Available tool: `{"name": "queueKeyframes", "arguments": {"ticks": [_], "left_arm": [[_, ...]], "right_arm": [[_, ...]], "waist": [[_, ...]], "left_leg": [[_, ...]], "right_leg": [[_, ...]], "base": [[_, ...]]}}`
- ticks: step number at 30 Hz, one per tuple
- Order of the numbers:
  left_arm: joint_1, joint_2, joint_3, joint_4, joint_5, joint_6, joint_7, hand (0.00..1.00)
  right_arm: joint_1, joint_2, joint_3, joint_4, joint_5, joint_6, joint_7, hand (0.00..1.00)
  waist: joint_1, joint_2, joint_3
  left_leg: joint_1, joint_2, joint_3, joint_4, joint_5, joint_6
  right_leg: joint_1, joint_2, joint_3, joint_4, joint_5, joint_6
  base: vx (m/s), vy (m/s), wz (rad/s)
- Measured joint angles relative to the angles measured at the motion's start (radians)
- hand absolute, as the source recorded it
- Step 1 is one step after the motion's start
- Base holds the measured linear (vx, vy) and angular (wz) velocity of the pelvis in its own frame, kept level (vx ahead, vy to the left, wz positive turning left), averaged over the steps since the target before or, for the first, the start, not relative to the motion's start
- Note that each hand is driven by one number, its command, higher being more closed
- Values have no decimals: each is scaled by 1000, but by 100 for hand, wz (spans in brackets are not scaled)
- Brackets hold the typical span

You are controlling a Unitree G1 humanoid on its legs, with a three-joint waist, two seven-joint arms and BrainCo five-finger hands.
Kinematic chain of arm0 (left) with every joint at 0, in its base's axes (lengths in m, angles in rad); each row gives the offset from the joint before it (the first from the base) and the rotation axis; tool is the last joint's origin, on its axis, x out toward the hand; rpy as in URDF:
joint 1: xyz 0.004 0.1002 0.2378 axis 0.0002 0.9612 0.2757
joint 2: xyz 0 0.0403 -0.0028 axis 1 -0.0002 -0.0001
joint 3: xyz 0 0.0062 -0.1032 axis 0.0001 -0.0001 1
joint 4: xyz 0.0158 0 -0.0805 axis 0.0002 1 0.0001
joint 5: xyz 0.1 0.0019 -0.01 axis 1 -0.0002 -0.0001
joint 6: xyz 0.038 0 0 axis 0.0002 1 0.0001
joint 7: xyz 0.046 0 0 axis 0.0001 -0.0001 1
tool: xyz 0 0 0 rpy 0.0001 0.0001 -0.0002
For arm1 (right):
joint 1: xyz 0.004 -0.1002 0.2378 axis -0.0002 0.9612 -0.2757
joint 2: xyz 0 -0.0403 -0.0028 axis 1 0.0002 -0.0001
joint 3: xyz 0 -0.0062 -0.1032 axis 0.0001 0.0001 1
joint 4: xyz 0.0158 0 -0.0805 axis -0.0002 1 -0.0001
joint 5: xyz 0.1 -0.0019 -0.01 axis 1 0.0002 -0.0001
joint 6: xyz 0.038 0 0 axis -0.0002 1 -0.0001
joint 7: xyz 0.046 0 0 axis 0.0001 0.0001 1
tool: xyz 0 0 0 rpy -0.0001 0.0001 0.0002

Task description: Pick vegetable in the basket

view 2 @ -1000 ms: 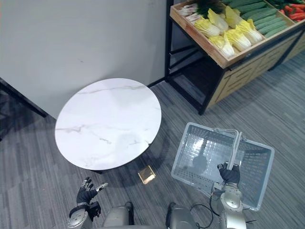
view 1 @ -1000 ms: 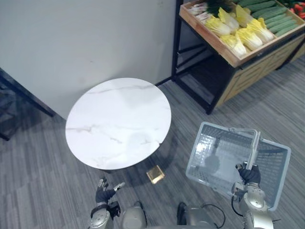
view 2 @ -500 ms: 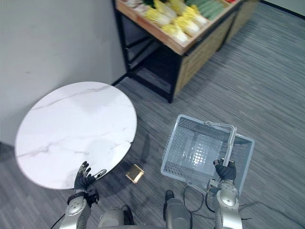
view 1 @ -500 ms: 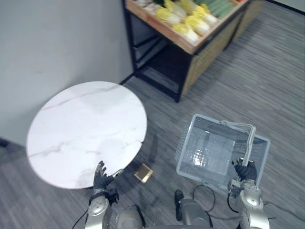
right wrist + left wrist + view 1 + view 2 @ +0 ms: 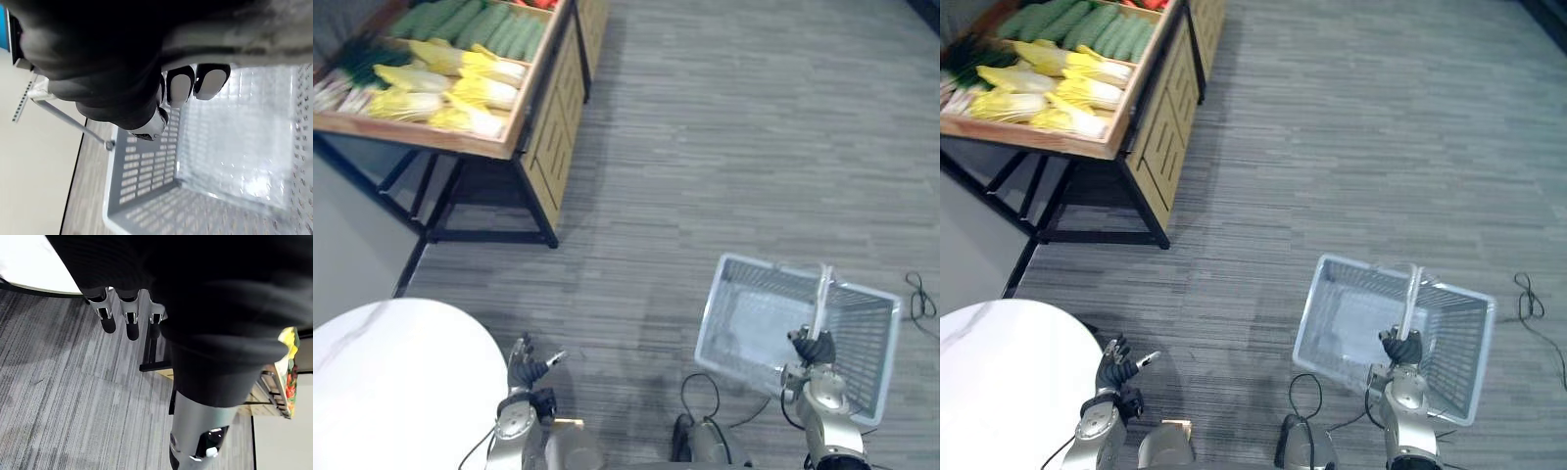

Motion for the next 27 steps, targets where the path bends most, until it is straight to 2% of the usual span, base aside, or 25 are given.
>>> {"name": "queueKeyframes", "arguments": {"ticks": [1, 2, 4, 5, 6, 7, 8, 9, 10, 11, 12, 14, 15, 16, 17, 18, 19, 20, 21, 23, 24, 25, 26, 27], "left_arm": [[9, 2, -1, -4, 0, 0, 1, 0], [0, 16, 3, -18, 0, 3, 5, 0], [0, 11, 18, -69, 0, 2, 5, 0], [2, -3, 18, -87, 0, 1, 5, 0], [4, -5, 4, -89, 1, 2, 3, 0], [4, 0, 0, -88, 1, 3, 3, 0], [1, 8, -11, -89, 1, 3, 4, 0], [3, 13, -15, -89, 1, 5, 9, 0], [4, 15, -16, -89, 1, 5, 13, 0], [6, 24, -28, -89, 1, 4, 25, 0], [0, 35, -33, -87, 1, 3, 26, 0], [-26, 40, -34, -78, 0, 1, 25, 0], [-47, 43, -33, -59, 1, 1, 25, 0], [-56, 42, -34, -46, 2, 2, 25, 0], [-56, 44, -36, -41, 2, 2, 27, 0], [-43, 53, -43, -41, 5, 2, 28, 0], [-41, 48, -48, -36, 8, 4, 28, 0], [-40, 21, -55, -44, 11, 5, 28, 0], [-36, 13, -55, -55, 11, 4, 29, 0], [-54, -25, -52, -105, 11, 4, 28, 0], [-50, -54, -62, -173, 10, 2, 28, 0], [-50, -54, -62, -174, 10, 2, 28, 0], [-39, -58, -87, -251, 10, 1, 27, 0], [-35, -66, -96, -319, 11, -6, 28, 0]], "right_arm": [[-21, 1, 10, 31, -5, 1, -7, 100], [-31, 2, 41, 28, -5, 2, -9, 100], [-51, -10, 54, 26, -11, 1, -5, 100], [-53, -8, 65, 29, -19, 3, 9, 100], [-47, 8, 70, 29, -30, 3, 19, 100], [-44, 18, 70, 29, -40, 3, 24, 100], [-39, 30, 71, 29, -50, 3, 32, 100], [-35, 38, 90, 29, -59, 6, 33, 100], [-33, 40, 105, 29, -64, 8, 35, 100], [-25, 45, 130, 25, -75, 8, 39, 100], [-22, 47, 144, 24, -88, 5, 45, 100], [-27, 49, 147, 20, -90, -1, 56, 100], [-31, 46, 142, 14, -90, -1, 57, 100], [-29, 46, 135, 9, -89, 0, 57, 100], [-18, 44, 121, 5, -89, 0, 56, 100], [13, 33, 116, 4, -89, 0, 55, 100], [26, 22, 108, 5, -89, 1, 55, 100], [29, 3, 92, 10, -89, 9, 54, 100], [28, 8, 86, 1, -88, 11, 54, 100], [38, 20, 86, -30, -82, 17, 53, 100], [63, 36, 87, -73, -75, 19, 45, 100], [63, 37, 87, -73, -75, 19, 45, 100], [85, 57, 85, -112, -74, 19, 24, 100], [99, 60, 67, -143, -56, 7, 5, 100]], "waist": [[29, -10, 7], [40, -39, -5], [47, -49, -8], [48, -52, -10], [41, -51, -10], [35, -54, -10], [30, -59, -9], [16, -59, -9], [15, -57, -7], [14, -50, -8], [3, -45, -11], [-19, -47, -12], [-42, -47, -12], [-53, -47, -12], [-66, -58, -15], [-67, -80, -28], [-74, -69, -29], [-65, -12, -46], [-64, -1, -51], [-60, 19, -56], [-31, 20, -52], [-31, 20, -52], [-20, 17, -50], [-1, 14, -52]], "left_leg": [[25, -13, 16, -56, 109, 57], [20, -44, 30, -60, 76, 60], [2, -58, 47, 16, 0, 99], [22, -77, 53, 45, -40, 130], [88, -96, 57, 38, -81, 146], [118, -106, 51, 28, -94, 147], [169, -118, 39, 9, -111, 154], [266, -126, 35, -30, -125, 159], [317, -126, 34, -58, -125, 160], [419, -121, 21, -124, -125, 160], [490, -111, -5, -171, -125, 160], [533, -97, -39, -197, -125, 160], [557, -83, -78, -209, -129, 153], [579, -72, -107, -211, -136, 140], [610, -70, -156, -204, -158, 103], [644, -80, -214, -176, -199, 61], [659, -70, -248, -157, -218, 56], [651, -11, -284, -123, -205, 40], [635, 0, -301, -94, -183, 24], [519, 24, -333, 127, -39, -52], [405, 76, -273, 337, 21, -81], [403, 77, -272, 340, 20, -82], [305, 117, -183, 464, -41, -56], [227, 121, -90, 464, -92, -19]], "right_leg": [[20, -9, 63, -4, -20, 27], [24, -20, 104, -42, -13, 26], [33, -35, 118, -50, 8, 35], [43, -53, 135, 10, 9, 46], [-32, -71, 161, 262, 36, 152], [-90, -73, 180, 406, 72, 216], [-169, -74, 197, 621, 89, 208], [-255, -75, 192, 831, 70, 151], [-286, -77, 172, 875, 54, 119], [-340, -75, 115, 882, 25, 64], [-398, -72, 49, 814, 0, 21], [-478, -52, 21, 662, -7, 8], [-528, -8, 51, 498, 14, 22], [-545, 28, 98, 353, 71, 33], [-531, 53, 160, 162, 175, 31], [-513, 52, 190, 86, 320, 19], [-505, 52, 196, 128, 378, 21], [-515, 81, 144, 210, 302, -10], [-515, 82, 118, 232, 274, -18], [-450, 86, 34, 209, 222, -52], [-343, 101, -8, 124, 208, -67], [-342, 101, -9, 123, 208, -68], [-224, 114, -50, 37, 202, -77], [-141, 114, -78, -23, 199, -81]], "base": [[534, 239, -65], [641, 216, -56], [532, 158, -15], [692, 289, 2], [700, 290, 14], [585, 206, 23], [470, 83, 24], [486, 61, 19], [598, 62, 3], [579, 27, 1], [675, -17, 25], [552, -86, 59], [557, -156, 83], [698, -233, 108], [737, -314, 118], [645, -312, 121], [633, -314, 102], [496, -233, 71], [594, -284, 79], [618, -320, 98], [534, -263, 68], [505, -216, 88], [530, -186, 71], [493, -154, 81]]}}
